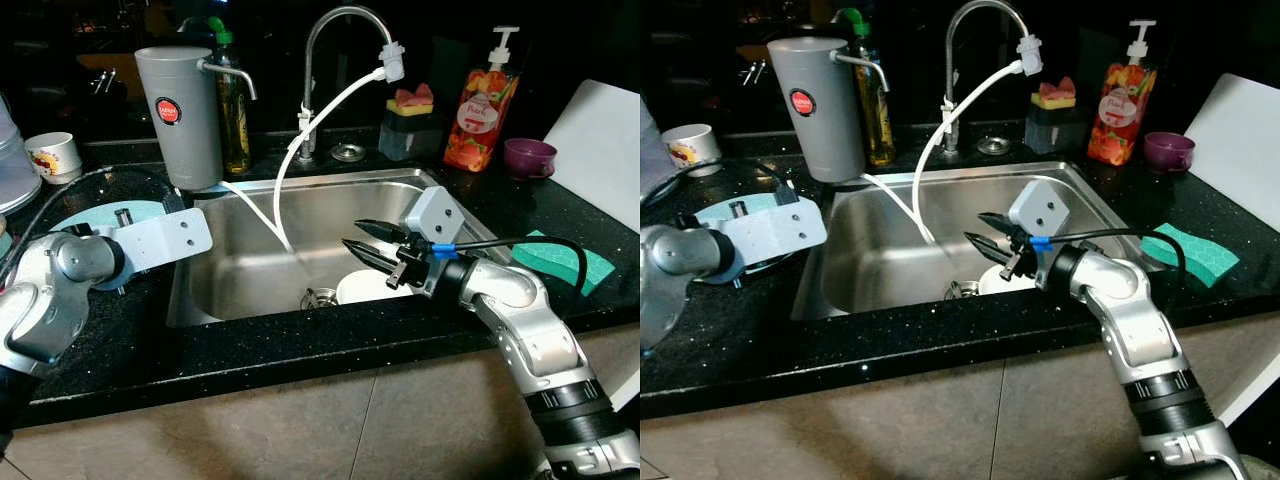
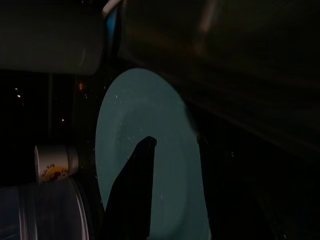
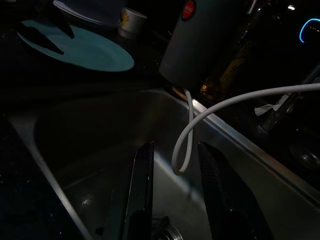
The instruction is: Kitchen organization
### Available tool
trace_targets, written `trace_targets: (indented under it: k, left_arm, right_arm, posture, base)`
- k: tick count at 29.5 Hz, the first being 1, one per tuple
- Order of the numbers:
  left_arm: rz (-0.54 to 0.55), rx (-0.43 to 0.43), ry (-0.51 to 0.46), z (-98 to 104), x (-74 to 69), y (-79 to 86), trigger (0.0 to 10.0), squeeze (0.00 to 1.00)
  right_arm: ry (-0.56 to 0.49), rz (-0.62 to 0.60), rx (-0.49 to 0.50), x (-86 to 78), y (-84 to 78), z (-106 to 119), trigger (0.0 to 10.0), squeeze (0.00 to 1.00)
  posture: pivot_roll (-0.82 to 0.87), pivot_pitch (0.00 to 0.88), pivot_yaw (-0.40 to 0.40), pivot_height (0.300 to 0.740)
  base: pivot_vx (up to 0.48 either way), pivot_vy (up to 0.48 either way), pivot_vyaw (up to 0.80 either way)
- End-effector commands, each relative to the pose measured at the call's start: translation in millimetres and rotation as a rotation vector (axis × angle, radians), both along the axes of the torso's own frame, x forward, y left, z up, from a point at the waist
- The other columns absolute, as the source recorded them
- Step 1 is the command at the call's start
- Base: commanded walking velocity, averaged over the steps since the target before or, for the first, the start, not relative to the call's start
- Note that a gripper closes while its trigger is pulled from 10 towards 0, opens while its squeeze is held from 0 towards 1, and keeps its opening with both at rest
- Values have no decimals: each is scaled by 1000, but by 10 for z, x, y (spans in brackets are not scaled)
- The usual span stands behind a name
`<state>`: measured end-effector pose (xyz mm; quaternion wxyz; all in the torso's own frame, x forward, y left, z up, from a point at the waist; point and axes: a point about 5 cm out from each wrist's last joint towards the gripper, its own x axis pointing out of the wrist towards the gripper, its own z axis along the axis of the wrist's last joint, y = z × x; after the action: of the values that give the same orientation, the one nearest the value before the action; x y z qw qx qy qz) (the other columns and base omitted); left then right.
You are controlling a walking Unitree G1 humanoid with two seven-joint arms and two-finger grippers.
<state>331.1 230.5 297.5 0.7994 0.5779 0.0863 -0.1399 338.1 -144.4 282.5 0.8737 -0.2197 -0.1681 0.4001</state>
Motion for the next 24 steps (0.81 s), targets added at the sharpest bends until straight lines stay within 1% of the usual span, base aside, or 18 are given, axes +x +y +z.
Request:
trace_targets:
  k: [1,3,4,6,8,10,12,16,17,18,19,20,21,22,23,24]
  left_arm:
    - [19,-9,32,-101,8,18,10000,0]
    - [30,-9,37,-135,17,30,10000,0]
    - [60,-7,47,-231,46,59,10000,0]
    - [76,-8,47,-264,63,77,10000,0]
    - [105,17,46,-315,81,117,10000,0]
    - [122,-11,58,-365,85,130,10000,0]
    - [134,-12,56,-379,89,142,10000,0]
    - [178,36,20,-434,112,200,9961,0]
    - [182,63,3,-443,121,209,8196,0]
    - [182,63,3,-443,121,209,8196,0]
    - [186,66,-6,-463,128,213,5412,0]
    - [185,62,-6,-483,130,209,2863,0]
    - [184,64,-7,-497,131,206,2118,0]
    - [184,64,-7,-497,131,206,2118,0]
    - [185,62,-5,-504,131,204,0,0]
    - [186,63,-6,-507,131,206,0,0]
  right_arm:
    - [-15,1,7,1,-6,62,10000,0]
    - [-16,1,8,3,-5,66,10000,0]
    - [-16,3,8,6,-1,71,10000,0]
    - [-17,4,8,9,2,75,10000,0]
    - [-19,8,11,15,11,90,10000,0]
    - [-21,8,13,20,16,100,10000,0]
    - [-22,8,13,22,16,103,10000,0]
    - [-23,8,16,30,19,111,10000,0]
    - [-22,8,17,33,20,111,10000,0]
    - [-22,8,17,33,20,111,10000,0]
    - [-22,9,18,35,25,111,10000,0]
    - [-22,9,19,36,28,111,10000,0]
    - [-22,9,20,38,32,112,10000,0]
    - [-22,9,20,38,32,112,10000,0]
    - [-22,9,20,39,33,112,10000,0]
    - [-23,9,21,42,37,114,10000,0]
  posture:
    - [163,131,5,740]
    - [163,131,5,740]
    - [163,131,5,740]
    - [161,130,4,740]
    - [163,130,3,740]
    - [163,130,3,740]
    - [162,130,2,740]
    - [163,131,-1,740]
    - [161,131,-3,740]
    - [161,131,-3,740]
    - [161,131,-3,740]
    - [161,131,-4,740]
    - [161,131,-4,740]
    - [161,131,-4,740]
    - [160,131,-6,740]
    - [160,131,-6,740]
  base:
    - [0,0,0]
    - [0,0,0]
    - [0,0,0]
    - [0,0,0]
    - [0,0,0]
    - [0,0,0]
    - [0,0,0]
    - [0,0,0]
    - [0,0,0]
    - [0,0,0]
    - [0,0,0]
    - [0,0,0]
    - [0,0,0]
    - [0,0,0]
    - [0,0,0]
    - [0,0,0]
